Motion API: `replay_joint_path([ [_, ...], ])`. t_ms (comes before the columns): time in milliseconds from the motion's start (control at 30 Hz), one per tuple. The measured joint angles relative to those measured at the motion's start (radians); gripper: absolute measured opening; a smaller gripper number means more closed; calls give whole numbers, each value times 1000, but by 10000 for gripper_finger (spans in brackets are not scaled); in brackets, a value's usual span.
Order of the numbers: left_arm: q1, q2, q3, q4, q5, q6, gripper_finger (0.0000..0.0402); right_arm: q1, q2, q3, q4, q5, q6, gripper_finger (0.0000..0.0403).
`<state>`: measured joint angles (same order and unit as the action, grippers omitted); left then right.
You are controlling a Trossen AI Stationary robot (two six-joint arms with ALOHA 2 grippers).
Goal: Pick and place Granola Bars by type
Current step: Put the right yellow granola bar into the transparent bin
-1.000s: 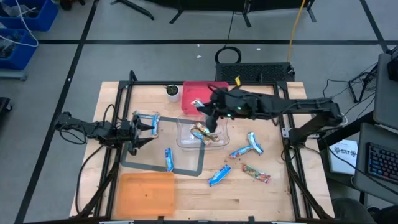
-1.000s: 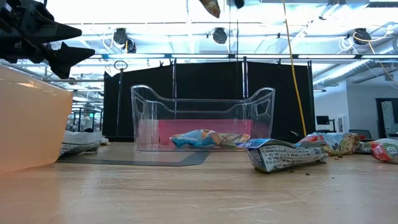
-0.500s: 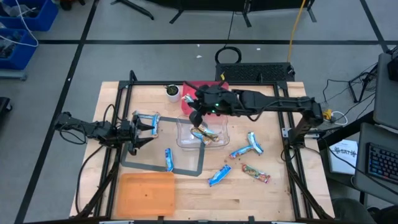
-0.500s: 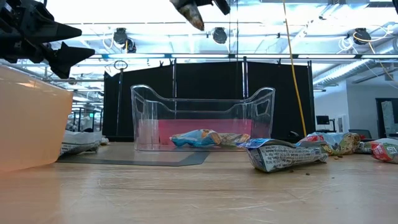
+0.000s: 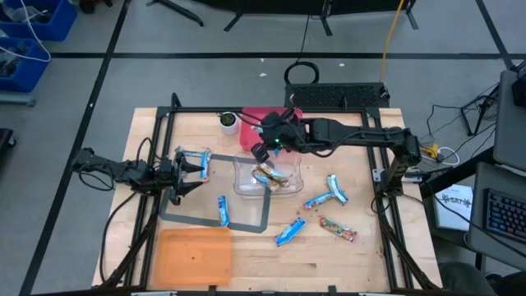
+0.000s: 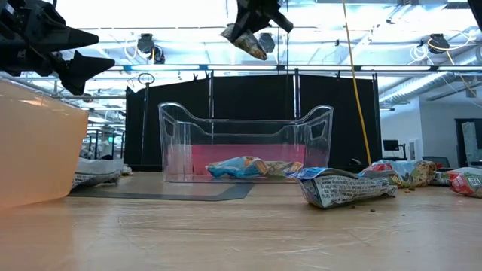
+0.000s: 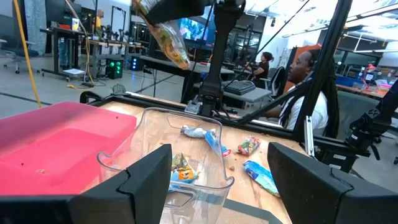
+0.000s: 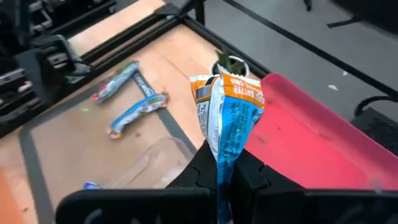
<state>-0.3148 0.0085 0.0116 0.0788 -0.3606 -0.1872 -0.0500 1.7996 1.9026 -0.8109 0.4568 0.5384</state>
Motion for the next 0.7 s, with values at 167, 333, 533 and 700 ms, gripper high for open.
replay_joint_path([
  [167,0,0,0,0,0,0,269,1,-1,-28,-7,19,29,4],
  [333,0,0,0,0,0,0,269,-3,2,-104,-11,13,64,4],
  [533,0,0,0,0,0,0,269,-10,2,-161,-1,-17,73,4],
  [700,0,0,0,0,0,0,269,-10,48,-167,10,-74,76,4],
])
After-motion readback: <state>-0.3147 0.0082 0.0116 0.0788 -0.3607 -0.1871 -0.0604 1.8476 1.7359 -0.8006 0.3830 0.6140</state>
